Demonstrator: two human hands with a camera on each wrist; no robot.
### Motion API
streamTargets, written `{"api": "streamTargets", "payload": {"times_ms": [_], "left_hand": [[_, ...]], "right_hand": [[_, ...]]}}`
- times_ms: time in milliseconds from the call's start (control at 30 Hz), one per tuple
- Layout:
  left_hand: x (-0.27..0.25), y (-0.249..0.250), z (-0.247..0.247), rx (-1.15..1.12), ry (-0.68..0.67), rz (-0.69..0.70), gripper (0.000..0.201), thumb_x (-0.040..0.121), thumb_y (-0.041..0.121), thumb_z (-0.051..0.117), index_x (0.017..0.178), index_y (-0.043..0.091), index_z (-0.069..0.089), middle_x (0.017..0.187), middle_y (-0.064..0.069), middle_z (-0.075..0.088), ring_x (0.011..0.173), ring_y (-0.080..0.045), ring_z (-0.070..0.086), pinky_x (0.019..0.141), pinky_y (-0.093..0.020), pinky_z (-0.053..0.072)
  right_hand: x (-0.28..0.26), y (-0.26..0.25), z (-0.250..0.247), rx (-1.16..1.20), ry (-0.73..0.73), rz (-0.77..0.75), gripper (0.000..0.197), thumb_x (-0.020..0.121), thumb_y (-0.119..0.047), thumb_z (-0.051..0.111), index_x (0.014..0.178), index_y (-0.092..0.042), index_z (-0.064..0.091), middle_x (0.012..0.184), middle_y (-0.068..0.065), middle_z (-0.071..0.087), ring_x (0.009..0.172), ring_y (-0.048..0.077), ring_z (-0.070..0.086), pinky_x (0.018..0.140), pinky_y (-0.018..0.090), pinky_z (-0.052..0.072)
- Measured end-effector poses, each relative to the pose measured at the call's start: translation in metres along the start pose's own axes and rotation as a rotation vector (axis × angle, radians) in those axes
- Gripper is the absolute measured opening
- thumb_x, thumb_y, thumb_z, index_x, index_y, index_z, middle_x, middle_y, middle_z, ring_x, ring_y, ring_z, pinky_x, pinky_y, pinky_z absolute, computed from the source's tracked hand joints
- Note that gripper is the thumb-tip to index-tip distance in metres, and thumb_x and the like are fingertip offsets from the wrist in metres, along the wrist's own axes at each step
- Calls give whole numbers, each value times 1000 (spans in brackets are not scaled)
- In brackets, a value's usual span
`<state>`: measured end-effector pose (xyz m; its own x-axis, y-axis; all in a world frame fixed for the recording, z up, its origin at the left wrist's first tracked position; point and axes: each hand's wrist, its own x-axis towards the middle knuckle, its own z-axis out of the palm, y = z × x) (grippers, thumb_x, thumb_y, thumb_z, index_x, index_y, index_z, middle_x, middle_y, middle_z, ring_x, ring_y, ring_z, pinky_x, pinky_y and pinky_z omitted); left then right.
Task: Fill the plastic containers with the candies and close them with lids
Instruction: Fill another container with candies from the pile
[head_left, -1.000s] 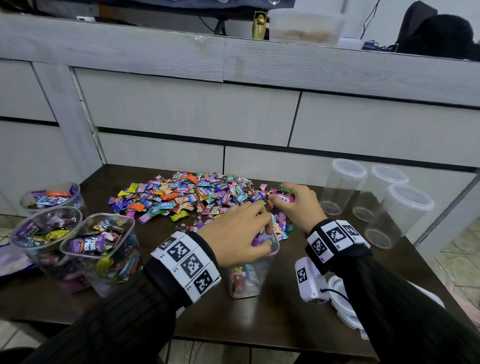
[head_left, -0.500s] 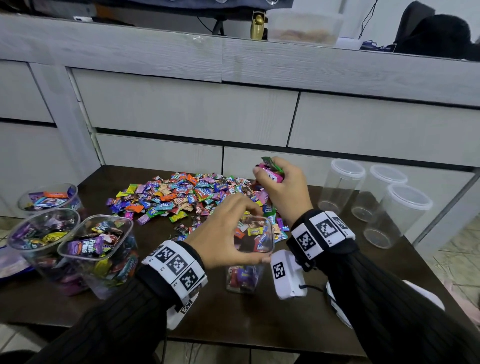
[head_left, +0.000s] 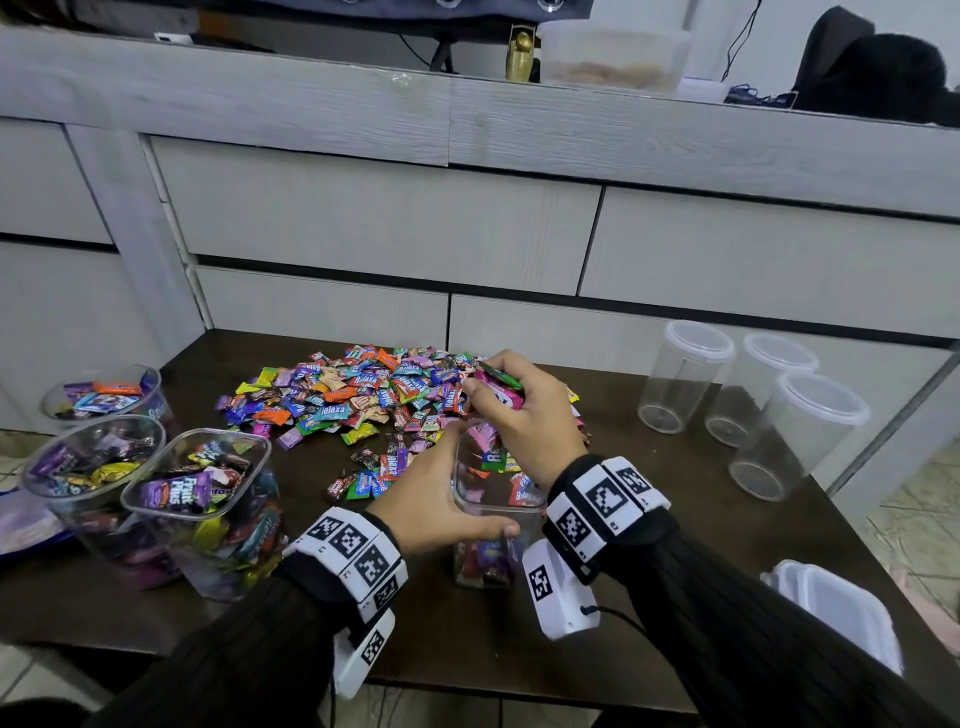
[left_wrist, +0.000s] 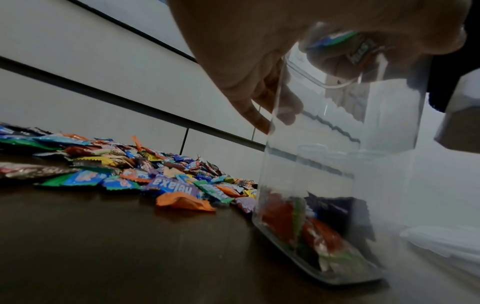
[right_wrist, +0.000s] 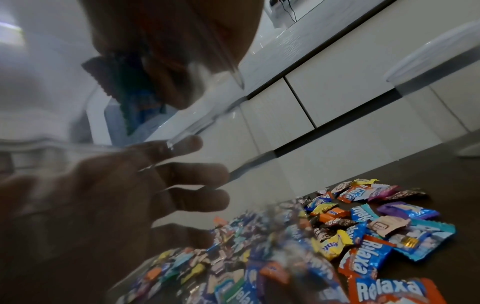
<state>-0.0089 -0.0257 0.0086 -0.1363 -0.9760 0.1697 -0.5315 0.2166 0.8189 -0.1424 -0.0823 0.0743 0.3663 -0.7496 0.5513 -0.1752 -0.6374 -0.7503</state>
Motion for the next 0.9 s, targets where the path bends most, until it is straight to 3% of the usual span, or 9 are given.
{"api": "streamTargets", "payload": {"times_ms": [67,167,233,333,467,633,667,767,900], "left_hand": [[1,-1,0,10,0,3,125,50,70,79,148,25,18,144,10,41,128,-2,43,109,-27,40],[2,1,0,5,-1,8,123,51,66,81,148,16,23,145,4,45,131,-7,45,109,-36,41],[2,3,0,-29,1,19,115,53,62,82,144,16,29,138,7,51,126,-3,50,105,-35,45],[1,3,1,-86,7,37,109,55,56,85,142,19,31,134,13,54,120,6,53,101,-24,46],[3,1,1,-105,5,50,108,55,57,85,141,22,31,133,16,52,120,10,51,97,-12,42],[4,-1,1,-128,-16,36,99,54,53,88,133,36,31,127,16,58,116,6,56,98,-19,47],[5,-2,1,-123,-19,33,98,54,54,88,132,32,34,126,14,59,115,4,58,99,-24,49],[6,-6,1,-104,-28,29,101,55,54,88,134,25,34,127,10,59,116,-2,59,101,-36,49],[6,-8,2,-82,-31,43,102,55,65,83,135,31,31,126,19,56,113,7,56,98,-23,48]], "right_hand": [[0,-1,0,8,3,-4,13,90,-18,64,79,-19,57,65,-12,60,62,3,55,62,22,43],[1,-2,1,9,-17,-4,12,91,-19,63,82,-11,59,68,-10,60,64,5,56,63,23,44],[1,-4,0,13,-26,-9,14,92,-19,62,85,-7,60,72,-3,63,69,12,58,67,32,46],[3,-6,0,49,-8,-9,15,92,-18,61,86,-4,59,76,11,65,74,24,60,71,39,47],[2,-5,0,23,-53,-3,12,92,-17,61,81,-13,58,71,-6,63,70,9,60,68,25,47],[-5,5,-5,5,-85,36,29,88,-9,60,72,-31,55,68,-10,60,70,12,62,72,28,49],[-7,7,-5,4,-90,41,29,89,-8,58,70,-31,55,66,-9,60,68,13,61,70,29,49],[-14,9,-5,-44,-90,10,22,90,-21,52,69,-23,55,60,-7,55,60,7,52,62,19,40],[-17,7,-5,-94,-115,-30,19,88,-21,53,69,-21,54,56,-9,49,55,6,46,57,16,35]]}}
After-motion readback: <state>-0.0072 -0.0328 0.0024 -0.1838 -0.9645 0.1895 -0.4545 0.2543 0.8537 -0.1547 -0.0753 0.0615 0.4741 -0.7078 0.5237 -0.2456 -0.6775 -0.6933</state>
